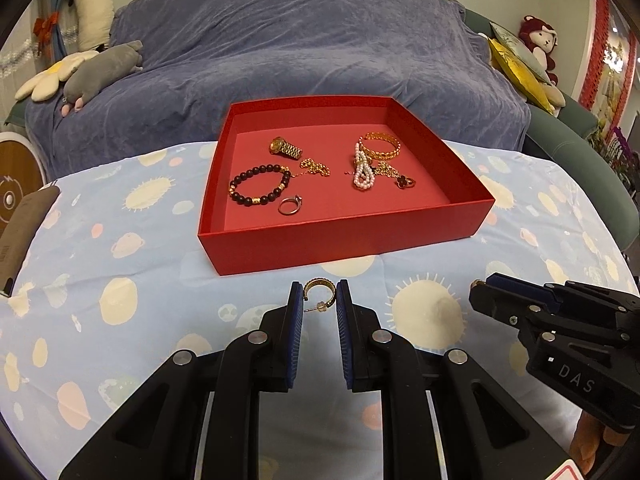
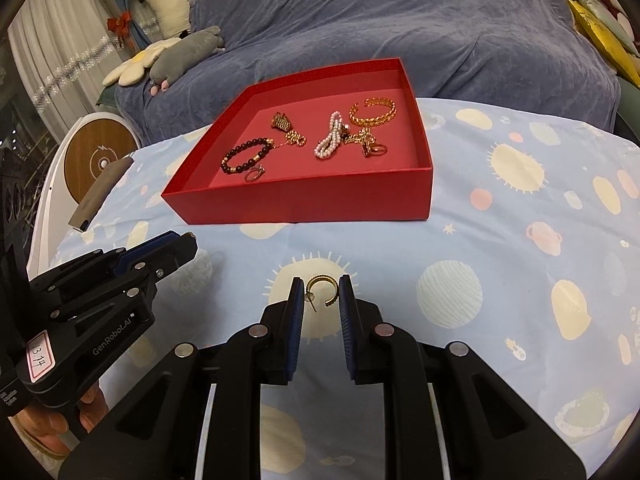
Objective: Organize jewelry
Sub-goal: 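Carry both hoop earrings into the red box and open both tools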
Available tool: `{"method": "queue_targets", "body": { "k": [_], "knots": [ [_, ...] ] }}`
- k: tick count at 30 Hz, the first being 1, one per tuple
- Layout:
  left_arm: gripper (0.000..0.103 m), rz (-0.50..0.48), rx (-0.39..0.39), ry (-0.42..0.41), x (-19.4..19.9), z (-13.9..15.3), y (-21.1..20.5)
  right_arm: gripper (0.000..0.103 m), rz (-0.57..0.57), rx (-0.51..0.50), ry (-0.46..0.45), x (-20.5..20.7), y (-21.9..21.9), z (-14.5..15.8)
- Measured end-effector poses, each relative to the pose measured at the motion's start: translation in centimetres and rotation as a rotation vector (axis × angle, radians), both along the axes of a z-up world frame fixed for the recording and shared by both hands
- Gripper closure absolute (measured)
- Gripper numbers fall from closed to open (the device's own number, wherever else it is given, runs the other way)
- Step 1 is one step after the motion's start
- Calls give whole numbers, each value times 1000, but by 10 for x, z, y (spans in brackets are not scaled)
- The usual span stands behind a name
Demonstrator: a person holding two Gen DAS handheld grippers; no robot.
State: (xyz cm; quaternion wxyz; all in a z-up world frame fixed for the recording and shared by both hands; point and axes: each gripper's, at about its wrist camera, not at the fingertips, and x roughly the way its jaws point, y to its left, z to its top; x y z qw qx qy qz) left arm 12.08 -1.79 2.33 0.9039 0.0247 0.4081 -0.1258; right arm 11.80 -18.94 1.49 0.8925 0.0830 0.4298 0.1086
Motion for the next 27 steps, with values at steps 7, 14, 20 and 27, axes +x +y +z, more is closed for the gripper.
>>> {"method": "queue_targets", "body": {
  "k": [7, 14, 20, 27],
  "knots": [
    [89, 24, 0, -26, 6, 13, 6, 86, -32, 23, -44, 8, -9, 25],
    [89, 45, 4, -38, 17, 25, 12, 86, -37, 31, -92, 30, -5, 52],
    [89, 48, 16, -70, 33, 41, 7, 86, -36, 32, -111, 43, 2, 61],
    [89, 53, 25, -82, 55, 47, 0, 86, -51, 39, -109, 61, -1, 58]
  ]
}}
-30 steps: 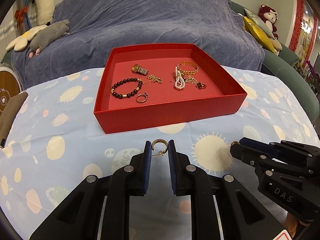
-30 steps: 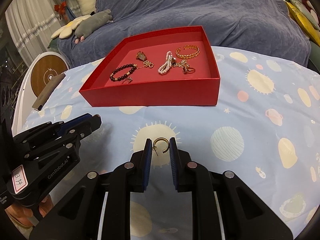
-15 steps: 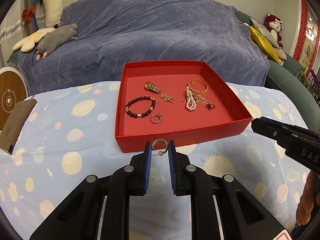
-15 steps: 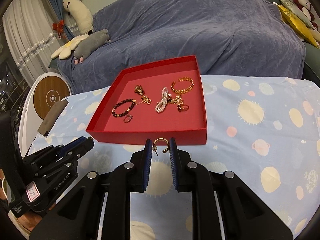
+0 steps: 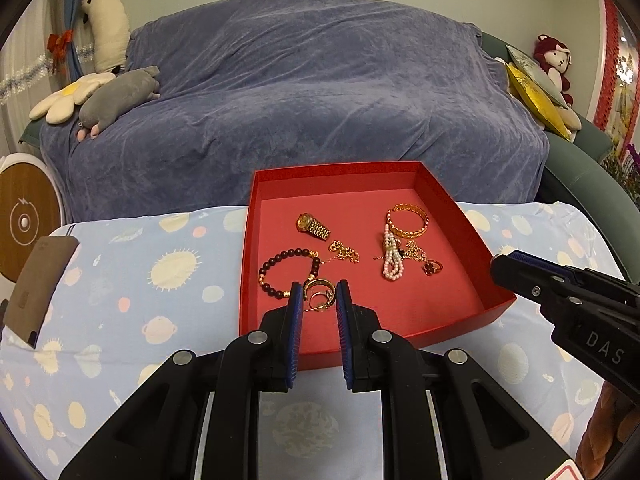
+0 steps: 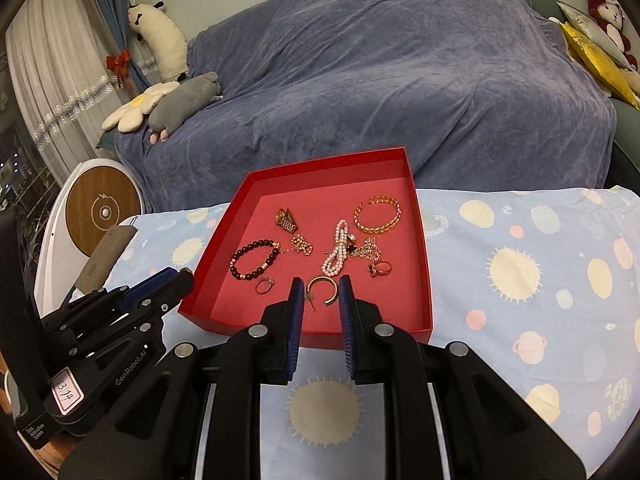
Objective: Organize jewelry
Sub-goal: 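Carry both hoop earrings into the red box and open both tools, then withdraw both tools from the red box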
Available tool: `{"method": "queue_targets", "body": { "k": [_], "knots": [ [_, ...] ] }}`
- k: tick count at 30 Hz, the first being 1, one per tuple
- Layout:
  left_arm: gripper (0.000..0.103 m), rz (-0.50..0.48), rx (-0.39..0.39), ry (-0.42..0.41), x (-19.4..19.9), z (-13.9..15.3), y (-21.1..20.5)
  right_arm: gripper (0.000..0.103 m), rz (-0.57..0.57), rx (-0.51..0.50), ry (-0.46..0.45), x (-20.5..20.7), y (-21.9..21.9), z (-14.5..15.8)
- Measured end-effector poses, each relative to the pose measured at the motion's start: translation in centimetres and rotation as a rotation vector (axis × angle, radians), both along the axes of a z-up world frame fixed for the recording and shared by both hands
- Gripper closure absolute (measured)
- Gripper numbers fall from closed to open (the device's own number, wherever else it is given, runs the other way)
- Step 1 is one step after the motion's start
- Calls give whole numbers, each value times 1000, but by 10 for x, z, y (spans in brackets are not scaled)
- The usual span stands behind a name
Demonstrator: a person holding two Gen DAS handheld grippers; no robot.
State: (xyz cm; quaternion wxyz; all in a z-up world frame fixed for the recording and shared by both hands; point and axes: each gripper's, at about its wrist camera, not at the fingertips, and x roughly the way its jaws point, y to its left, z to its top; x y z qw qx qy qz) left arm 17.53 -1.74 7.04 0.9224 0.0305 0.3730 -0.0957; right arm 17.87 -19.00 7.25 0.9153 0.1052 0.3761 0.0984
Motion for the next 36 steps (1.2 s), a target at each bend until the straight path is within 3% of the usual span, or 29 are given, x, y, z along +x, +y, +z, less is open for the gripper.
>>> {"method": "queue_targets", "body": {
  "k": [15, 36],
  "knots": [
    [89, 23, 2, 27, 53, -17, -9, 86, 3, -27, 42, 46, 9, -29],
    [88, 23, 18, 70, 64, -43, -19, 85, 2, -46, 69, 60, 9, -47]
  ]
}}
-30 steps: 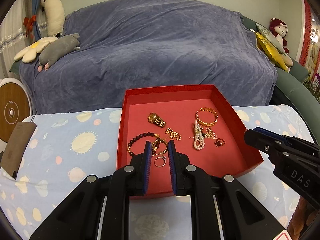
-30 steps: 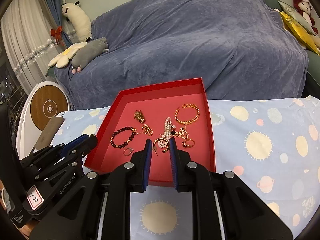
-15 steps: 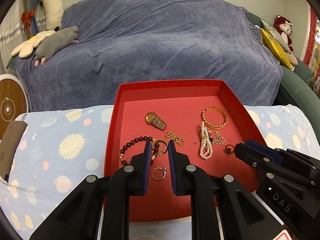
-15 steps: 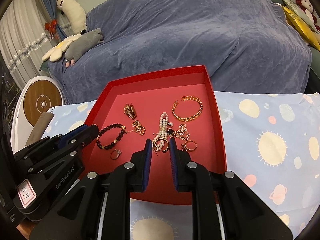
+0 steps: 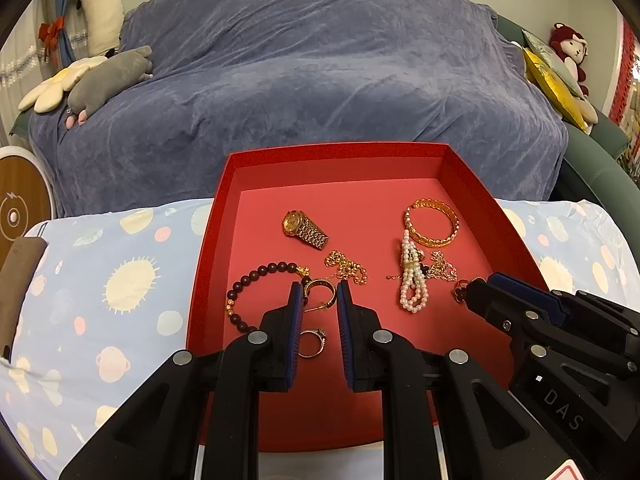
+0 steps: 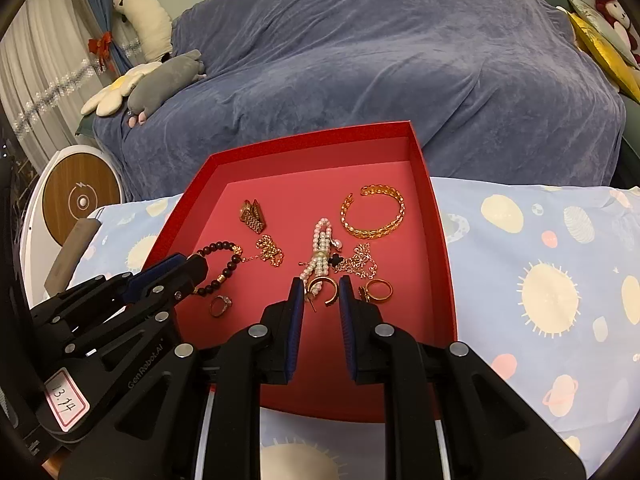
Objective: Organize jewelry
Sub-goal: 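Withdraw both tools from the red box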
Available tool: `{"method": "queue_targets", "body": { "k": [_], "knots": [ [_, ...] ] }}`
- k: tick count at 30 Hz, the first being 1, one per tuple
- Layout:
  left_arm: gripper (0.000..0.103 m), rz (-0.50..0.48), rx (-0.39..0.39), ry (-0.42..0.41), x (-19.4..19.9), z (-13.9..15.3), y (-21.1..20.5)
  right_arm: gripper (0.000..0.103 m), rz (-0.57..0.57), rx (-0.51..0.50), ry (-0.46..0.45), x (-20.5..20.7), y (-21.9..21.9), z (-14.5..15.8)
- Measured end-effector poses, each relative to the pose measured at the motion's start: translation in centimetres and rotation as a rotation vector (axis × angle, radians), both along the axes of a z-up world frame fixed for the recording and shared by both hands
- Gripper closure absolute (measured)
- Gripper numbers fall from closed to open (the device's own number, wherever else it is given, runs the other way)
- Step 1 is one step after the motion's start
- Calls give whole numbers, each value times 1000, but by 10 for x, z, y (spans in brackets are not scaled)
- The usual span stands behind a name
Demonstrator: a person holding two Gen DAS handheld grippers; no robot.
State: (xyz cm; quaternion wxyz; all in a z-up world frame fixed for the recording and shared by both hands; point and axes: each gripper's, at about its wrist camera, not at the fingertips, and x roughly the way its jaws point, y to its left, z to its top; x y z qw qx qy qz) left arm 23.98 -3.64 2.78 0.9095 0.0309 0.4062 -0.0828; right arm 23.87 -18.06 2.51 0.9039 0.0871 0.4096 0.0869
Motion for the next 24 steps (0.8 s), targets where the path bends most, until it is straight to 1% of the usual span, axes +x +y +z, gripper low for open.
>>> {"method": "queue_targets", "body": {
  "k": [3, 4, 5, 7, 8, 13, 14, 15, 20, 24],
  "knots": [
    [84, -3, 10, -1, 1, 0, -2, 85, -3, 2, -2, 0, 0, -1],
    [78, -1, 11, -1, 1, 0, -2, 85, -4, 1, -2, 0, 0, -1],
    [69, 1, 11, -3, 0, 1, -3, 85, -6, 1, -4, -1, 0, 0],
    [57, 11, 18, -17, -3, 3, -2, 81, -8, -1, -6, -3, 0, 1],
    [56, 10, 19, -22, -4, 4, -3, 79, -7, -2, -8, -4, 0, 2],
    [56, 4, 23, -30, -12, 12, -2, 76, -8, 6, -12, -16, -5, 10],
    [56, 3, 22, -31, -15, 13, -1, 73, -7, 9, -15, -20, -6, 12],
    [56, 3, 21, -34, -20, 16, -1, 71, -9, 10, -19, -25, -7, 15],
    [56, 1, 20, -38, -46, 25, 4, 70, -4, 31, -20, -54, -14, 26],
    [56, 4, 17, -34, -67, 31, 10, 64, -3, 35, -16, -80, -16, 29]
  ]
}}
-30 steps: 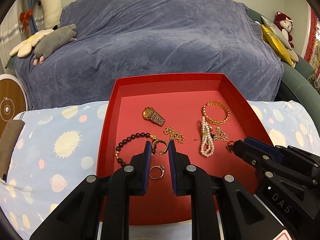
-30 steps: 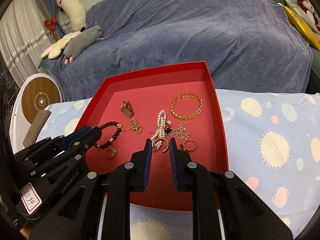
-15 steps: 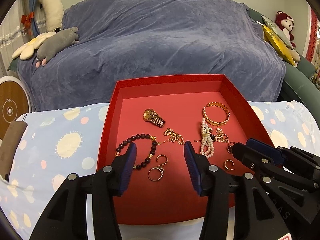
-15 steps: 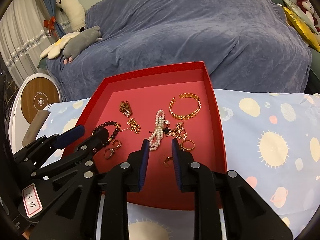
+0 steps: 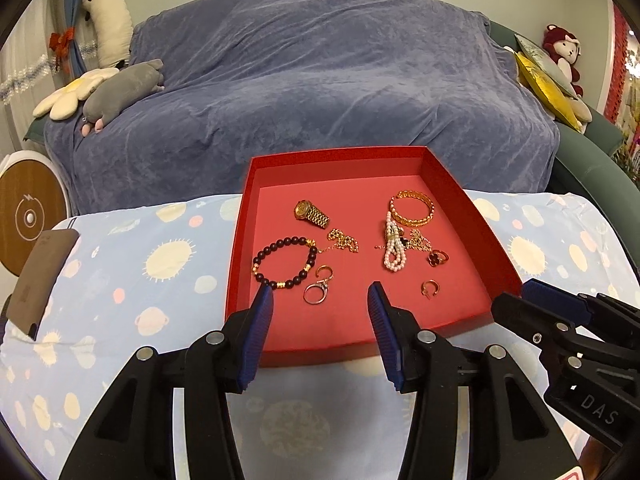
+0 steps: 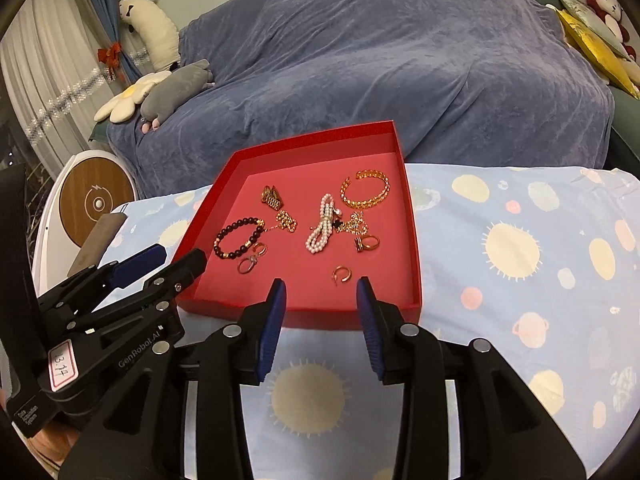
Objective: Organize jewelry
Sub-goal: 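Withdraw both tools from the red box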
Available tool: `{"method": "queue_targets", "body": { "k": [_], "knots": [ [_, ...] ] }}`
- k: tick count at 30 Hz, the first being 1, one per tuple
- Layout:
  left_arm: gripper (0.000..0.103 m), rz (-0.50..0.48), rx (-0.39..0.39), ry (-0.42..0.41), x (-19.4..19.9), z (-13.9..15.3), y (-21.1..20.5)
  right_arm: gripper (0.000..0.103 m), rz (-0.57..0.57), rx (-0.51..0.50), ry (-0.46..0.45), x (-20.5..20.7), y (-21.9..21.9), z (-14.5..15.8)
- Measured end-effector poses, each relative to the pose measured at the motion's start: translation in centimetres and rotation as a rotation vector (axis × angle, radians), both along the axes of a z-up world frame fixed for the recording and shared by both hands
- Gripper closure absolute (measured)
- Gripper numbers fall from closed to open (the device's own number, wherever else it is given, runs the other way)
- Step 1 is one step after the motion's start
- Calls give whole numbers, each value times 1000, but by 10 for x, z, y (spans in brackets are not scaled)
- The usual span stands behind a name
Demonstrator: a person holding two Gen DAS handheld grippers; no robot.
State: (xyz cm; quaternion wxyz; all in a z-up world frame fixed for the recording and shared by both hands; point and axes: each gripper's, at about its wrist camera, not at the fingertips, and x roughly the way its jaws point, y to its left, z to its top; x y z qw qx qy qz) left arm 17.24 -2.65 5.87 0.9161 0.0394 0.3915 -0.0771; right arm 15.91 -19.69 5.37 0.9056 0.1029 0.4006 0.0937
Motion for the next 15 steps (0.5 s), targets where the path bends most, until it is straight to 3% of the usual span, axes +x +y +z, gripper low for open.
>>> {"method": "queue_targets", "body": {
  "k": [7, 15],
  "knots": [
    [56, 6, 10, 16, -34, 4, 5, 59, 3, -5, -16, -38, 4, 5],
    [55, 36, 13, 11, -56, -2, 21, 59, 12, -9, -14, -42, 9, 4]
  ]
}}
